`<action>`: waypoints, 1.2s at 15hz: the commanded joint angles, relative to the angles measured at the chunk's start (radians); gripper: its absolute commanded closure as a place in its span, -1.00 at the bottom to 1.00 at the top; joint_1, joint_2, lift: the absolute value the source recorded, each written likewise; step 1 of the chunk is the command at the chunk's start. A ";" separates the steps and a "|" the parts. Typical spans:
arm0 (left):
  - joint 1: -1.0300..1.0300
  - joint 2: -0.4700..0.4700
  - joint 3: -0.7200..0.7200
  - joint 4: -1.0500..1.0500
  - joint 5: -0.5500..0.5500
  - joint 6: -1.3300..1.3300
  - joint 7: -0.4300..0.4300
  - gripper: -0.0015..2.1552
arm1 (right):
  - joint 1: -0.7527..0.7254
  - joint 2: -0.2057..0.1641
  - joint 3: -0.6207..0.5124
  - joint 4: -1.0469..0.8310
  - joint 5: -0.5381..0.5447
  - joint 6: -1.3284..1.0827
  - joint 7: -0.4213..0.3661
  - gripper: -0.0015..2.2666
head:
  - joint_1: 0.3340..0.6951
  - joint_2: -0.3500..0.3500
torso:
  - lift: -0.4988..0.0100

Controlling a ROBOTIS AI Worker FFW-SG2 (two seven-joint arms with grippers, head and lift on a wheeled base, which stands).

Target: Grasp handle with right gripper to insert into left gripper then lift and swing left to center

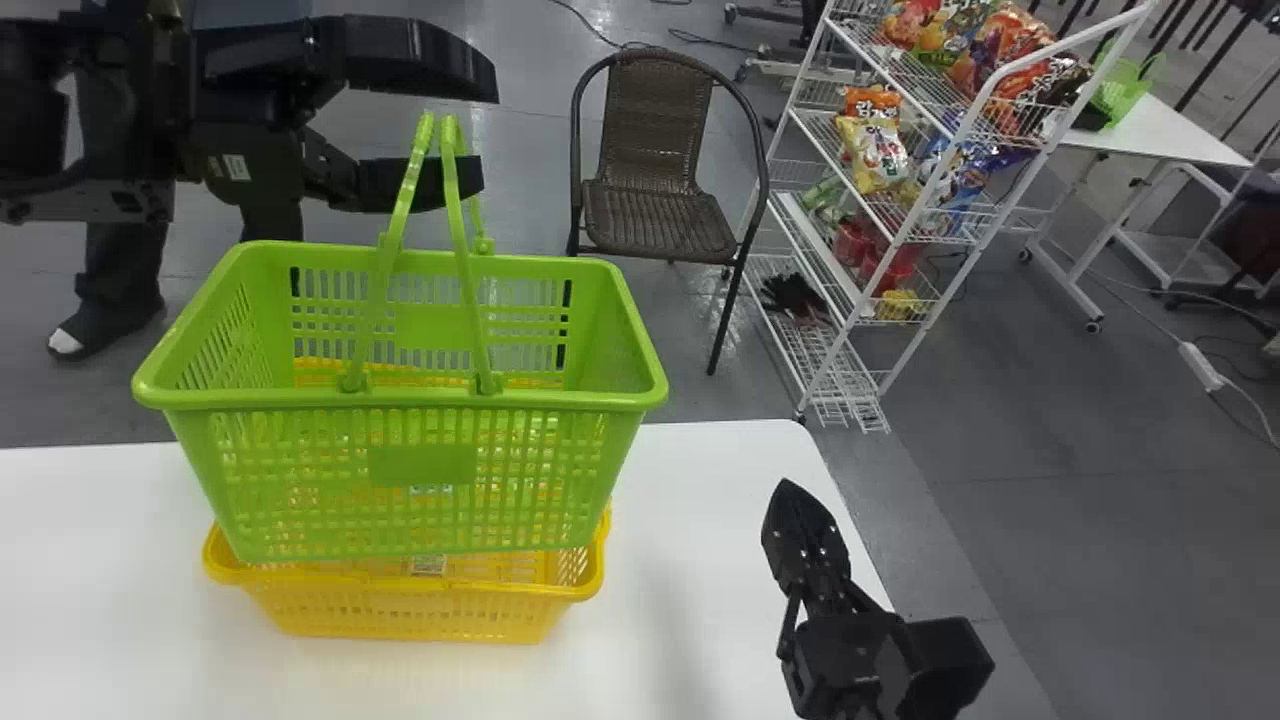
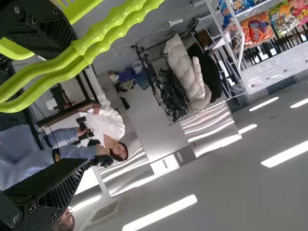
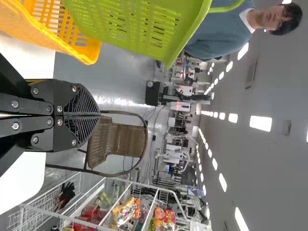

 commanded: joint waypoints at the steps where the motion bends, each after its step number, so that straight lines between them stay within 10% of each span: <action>1: -0.006 0.008 0.005 0.009 0.002 0.004 0.000 -0.87 | 0.019 0.001 -0.019 0.023 -0.015 -0.066 0.001 -0.60 | 0.93 -0.85 | 0.96; 4: -0.017 0.012 0.011 0.021 0.003 0.004 0.001 -0.87 | 0.037 0.001 -0.042 0.048 -0.020 -0.103 0.005 -0.90 | 0.94 -0.89 | 0.96; 15: -0.024 0.020 0.015 0.049 0.020 0.004 -0.011 -0.80 | 0.076 0.002 -0.096 0.132 -0.064 -0.253 0.012 -0.91 | 1.00 -1.00 | 0.96; 18: -0.021 0.022 0.024 0.049 0.020 0.004 -0.020 -0.39 | 0.074 0.002 -0.097 0.140 -0.067 -0.253 0.012 -0.91 | 1.00 -1.00 | 0.96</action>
